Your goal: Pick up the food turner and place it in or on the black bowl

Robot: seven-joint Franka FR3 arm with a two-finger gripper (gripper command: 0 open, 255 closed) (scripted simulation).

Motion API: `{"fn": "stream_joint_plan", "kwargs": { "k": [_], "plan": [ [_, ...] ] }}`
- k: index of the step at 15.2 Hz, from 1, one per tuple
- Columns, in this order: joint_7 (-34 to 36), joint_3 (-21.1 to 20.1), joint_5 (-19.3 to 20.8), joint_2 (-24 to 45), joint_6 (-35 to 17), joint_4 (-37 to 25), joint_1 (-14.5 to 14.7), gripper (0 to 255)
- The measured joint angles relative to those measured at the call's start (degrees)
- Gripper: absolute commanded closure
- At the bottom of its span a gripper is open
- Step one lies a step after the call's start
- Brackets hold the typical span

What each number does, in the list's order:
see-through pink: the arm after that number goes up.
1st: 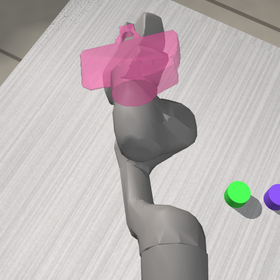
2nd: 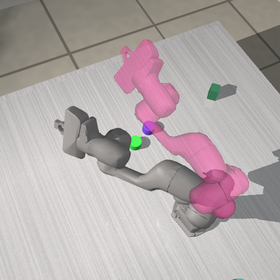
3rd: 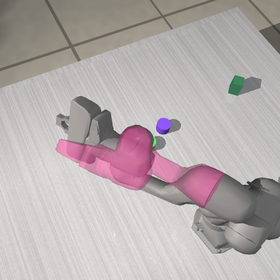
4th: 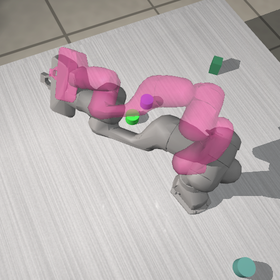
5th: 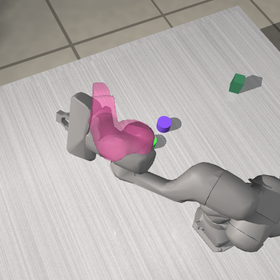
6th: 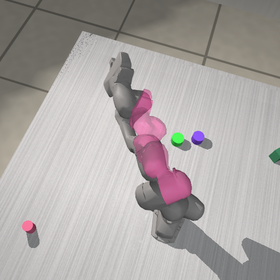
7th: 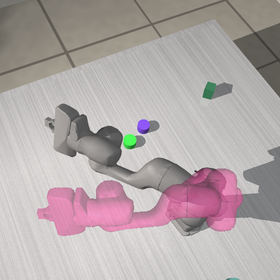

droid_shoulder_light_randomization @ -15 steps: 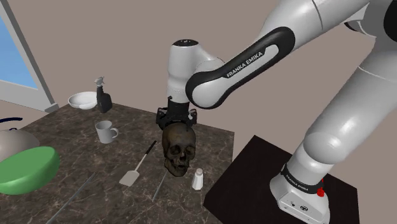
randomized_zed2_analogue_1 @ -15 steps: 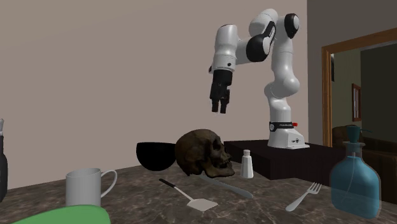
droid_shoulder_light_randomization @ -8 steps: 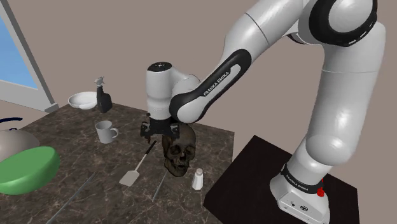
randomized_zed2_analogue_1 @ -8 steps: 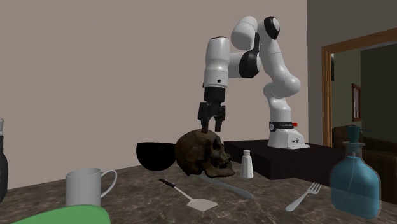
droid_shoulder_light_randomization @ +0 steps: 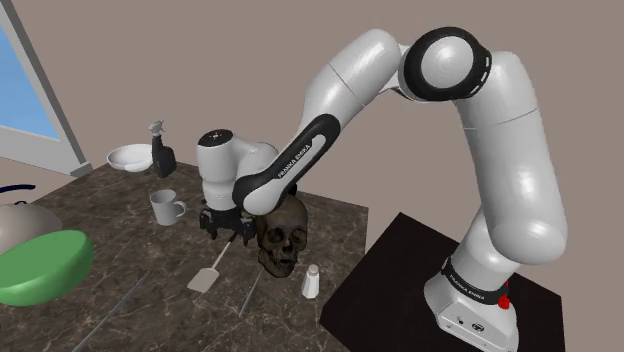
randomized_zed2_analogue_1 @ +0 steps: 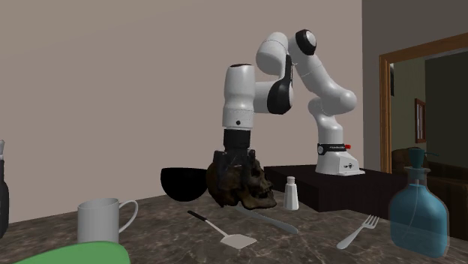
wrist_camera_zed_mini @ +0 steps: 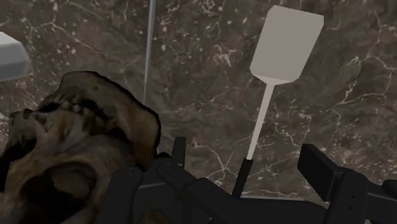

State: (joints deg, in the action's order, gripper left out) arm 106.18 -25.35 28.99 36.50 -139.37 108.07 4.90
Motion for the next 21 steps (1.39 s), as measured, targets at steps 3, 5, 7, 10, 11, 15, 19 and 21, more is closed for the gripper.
{"fn": "stream_joint_plan", "kwargs": {
  "k": [3,5,7,10,11,15,19,21],
  "plan": [
    [3.0,2.4,0.5,7.3,1.2,-8.0,3.0,0],
    [4.3,3.7,0.4,12.0,2.3,-13.6,4.7,0],
    [5.1,4.4,0.4,14.4,2.5,-16.2,5.5,0],
    [5.5,5.1,0.8,16.7,1.9,-17.8,6.2,0],
    [5.6,5.3,0.9,17.3,1.6,-18.3,6.4,0],
    [5.8,5.9,1.4,19.4,0.5,-19.3,6.8,0],
    [5.9,6.0,1.5,19.6,0.4,-19.4,6.8,0],
    [5.9,6.0,1.5,19.6,0.4,-19.4,6.8,255]
  ]
}}
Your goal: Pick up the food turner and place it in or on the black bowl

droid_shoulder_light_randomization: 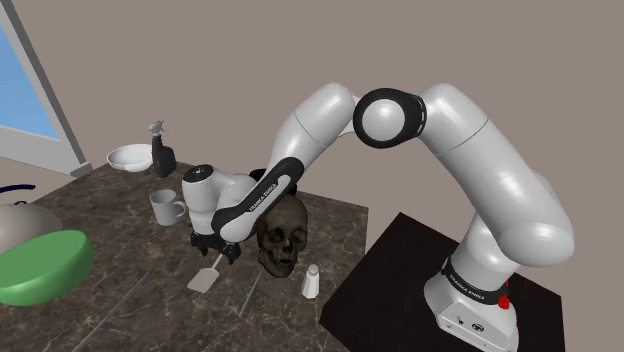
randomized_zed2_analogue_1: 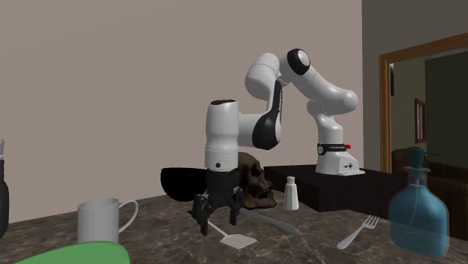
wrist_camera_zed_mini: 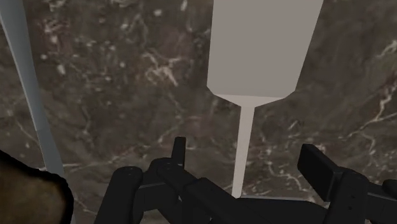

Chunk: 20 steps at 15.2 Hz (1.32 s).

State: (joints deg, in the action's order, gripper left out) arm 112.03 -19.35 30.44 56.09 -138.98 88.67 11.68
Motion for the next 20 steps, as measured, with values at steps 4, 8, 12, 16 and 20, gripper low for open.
{"fn": "stream_joint_plan", "kwargs": {
  "k": [4,8,12,16,20],
  "plan": [
    [0.0,-0.1,-0.1,-0.4,0.2,-0.1,0.0,255],
    [-0.1,-0.2,-0.1,-0.6,0.3,0.1,-0.1,255],
    [-0.1,-0.3,-0.2,-1.0,0.5,0.5,-0.2,255],
    [-0.5,-1.0,-0.7,-3.0,1.5,1.6,-0.9,255],
    [-0.9,-1.9,-1.5,-5.4,3.1,2.5,-1.4,255]
  ]
}}
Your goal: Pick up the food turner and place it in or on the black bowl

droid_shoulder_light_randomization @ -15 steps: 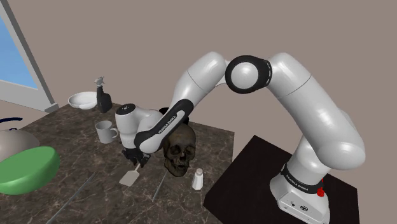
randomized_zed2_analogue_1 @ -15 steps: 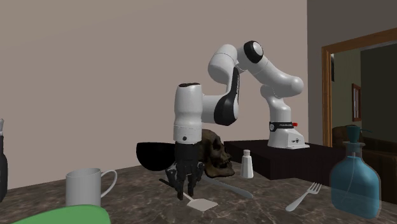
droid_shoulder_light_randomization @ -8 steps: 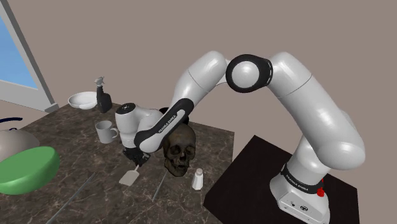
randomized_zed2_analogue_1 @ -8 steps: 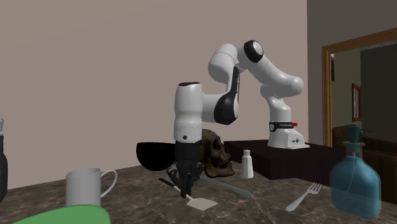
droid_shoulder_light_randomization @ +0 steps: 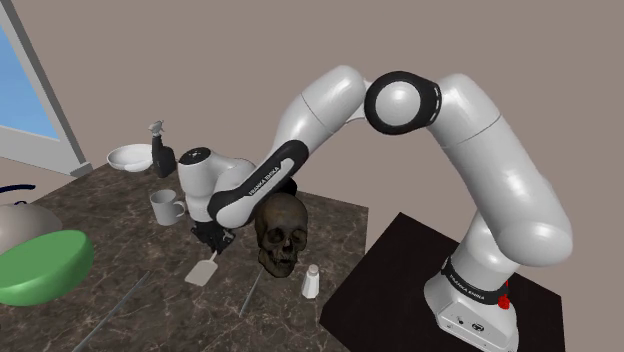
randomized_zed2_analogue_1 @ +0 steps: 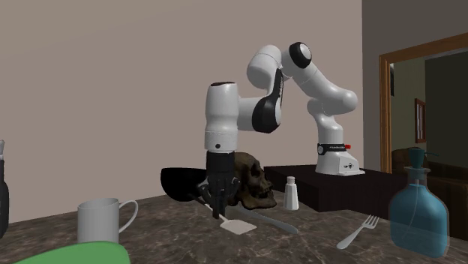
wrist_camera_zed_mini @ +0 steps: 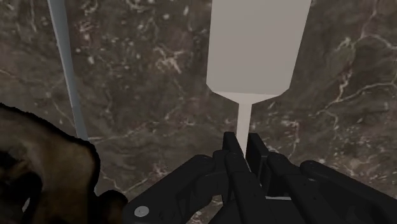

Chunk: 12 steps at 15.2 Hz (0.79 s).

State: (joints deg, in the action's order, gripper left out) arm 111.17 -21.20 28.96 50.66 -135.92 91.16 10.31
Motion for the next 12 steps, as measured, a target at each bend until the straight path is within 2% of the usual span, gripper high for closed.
{"fn": "stream_joint_plan", "kwargs": {
  "k": [12],
  "plan": [
    [-1.5,-2.5,-2.5,-7.1,4.6,2.5,-1.9,255]
  ]
}}
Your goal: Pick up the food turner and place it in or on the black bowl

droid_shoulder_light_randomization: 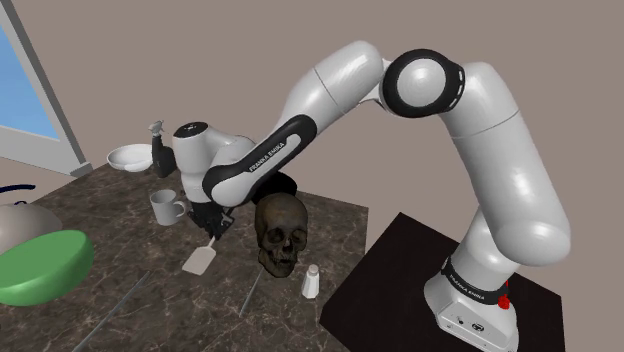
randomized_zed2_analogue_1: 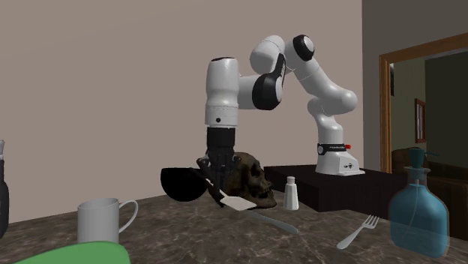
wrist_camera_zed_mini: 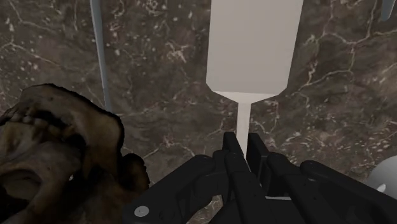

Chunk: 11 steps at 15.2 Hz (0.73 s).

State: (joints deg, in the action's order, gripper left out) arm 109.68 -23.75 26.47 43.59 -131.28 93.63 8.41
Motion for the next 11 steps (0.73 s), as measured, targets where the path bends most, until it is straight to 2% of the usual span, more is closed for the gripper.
{"fn": "stream_joint_plan", "kwargs": {
  "k": [11],
  "plan": [
    [-1.7,-2.1,-2.6,-5.4,5.1,0.1,-1.4,255]
  ]
}}
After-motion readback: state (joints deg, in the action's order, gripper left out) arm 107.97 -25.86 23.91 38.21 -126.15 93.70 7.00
